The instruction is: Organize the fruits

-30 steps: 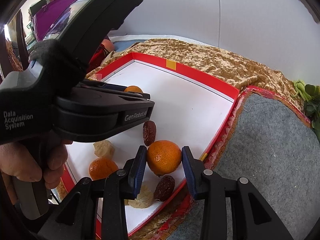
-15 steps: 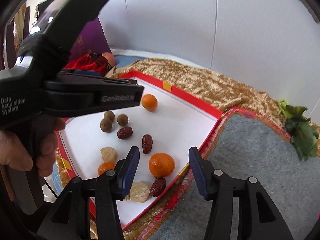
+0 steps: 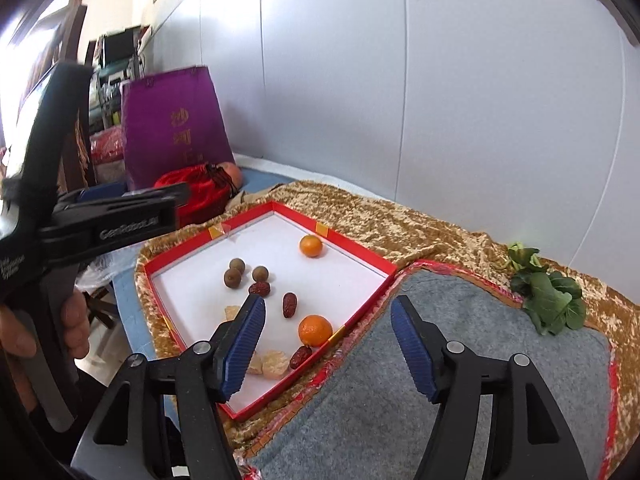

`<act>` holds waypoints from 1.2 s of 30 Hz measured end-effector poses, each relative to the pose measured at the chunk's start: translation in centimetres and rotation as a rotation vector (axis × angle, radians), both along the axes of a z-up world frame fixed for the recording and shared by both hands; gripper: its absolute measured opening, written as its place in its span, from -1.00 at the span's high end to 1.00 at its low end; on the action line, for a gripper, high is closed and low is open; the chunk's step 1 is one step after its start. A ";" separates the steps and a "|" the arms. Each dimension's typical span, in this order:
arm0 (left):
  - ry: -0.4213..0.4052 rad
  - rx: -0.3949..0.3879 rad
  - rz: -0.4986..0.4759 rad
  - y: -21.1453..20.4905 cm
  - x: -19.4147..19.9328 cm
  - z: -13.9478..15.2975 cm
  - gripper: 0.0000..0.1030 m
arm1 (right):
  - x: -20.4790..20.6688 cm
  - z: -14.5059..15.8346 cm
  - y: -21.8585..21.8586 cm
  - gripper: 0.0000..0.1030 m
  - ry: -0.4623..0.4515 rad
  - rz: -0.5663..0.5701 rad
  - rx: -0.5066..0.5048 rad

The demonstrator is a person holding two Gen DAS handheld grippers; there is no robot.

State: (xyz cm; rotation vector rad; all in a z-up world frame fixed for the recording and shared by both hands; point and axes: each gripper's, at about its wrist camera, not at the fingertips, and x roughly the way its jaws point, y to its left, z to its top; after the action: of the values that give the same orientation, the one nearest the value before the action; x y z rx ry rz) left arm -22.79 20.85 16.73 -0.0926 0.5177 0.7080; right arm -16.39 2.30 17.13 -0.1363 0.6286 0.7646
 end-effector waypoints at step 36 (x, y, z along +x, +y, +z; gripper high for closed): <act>-0.103 0.037 0.029 -4.0 -8.4 4.3 -1.00 | -6.3 3.2 -3.1 -0.48 -0.096 0.000 0.209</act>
State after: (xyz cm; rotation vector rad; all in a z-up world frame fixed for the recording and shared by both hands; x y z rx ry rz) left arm -31.18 16.81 21.08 -0.1018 0.4058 0.7373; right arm -22.72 -0.79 20.31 0.0185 0.4548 0.8141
